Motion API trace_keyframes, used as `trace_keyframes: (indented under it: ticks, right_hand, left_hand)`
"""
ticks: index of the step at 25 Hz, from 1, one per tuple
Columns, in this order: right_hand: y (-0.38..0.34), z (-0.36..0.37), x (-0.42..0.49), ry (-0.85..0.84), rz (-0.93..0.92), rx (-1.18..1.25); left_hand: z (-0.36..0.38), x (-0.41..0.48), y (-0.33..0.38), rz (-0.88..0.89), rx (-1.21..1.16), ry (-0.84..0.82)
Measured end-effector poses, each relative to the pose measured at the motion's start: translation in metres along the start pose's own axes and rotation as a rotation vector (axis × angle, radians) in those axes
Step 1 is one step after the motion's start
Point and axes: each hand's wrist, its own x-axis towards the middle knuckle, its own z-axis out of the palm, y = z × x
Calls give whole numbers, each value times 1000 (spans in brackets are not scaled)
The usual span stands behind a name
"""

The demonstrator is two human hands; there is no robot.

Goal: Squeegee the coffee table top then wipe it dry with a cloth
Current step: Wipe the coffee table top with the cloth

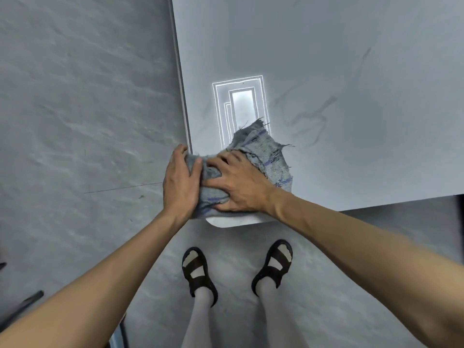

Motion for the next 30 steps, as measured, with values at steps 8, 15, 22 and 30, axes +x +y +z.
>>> trace_keyframes:
  ticks: [8, 15, 22, 30]
  right_hand:
    - [115, -33, -111, -53, 112, -65]
    - [176, -31, -249, 350, 1074, -11]
    - [81, -7, -157, 519, 1729, 115]
    - [120, -12, -226, -2, 348, -5]
  left_hand:
    - [40, -20, 39, 253, 277, -260]
    - [81, -22, 79, 282, 510, -311]
    - [96, -13, 101, 203, 594, -375]
    - [111, -25, 123, 84, 637, -377]
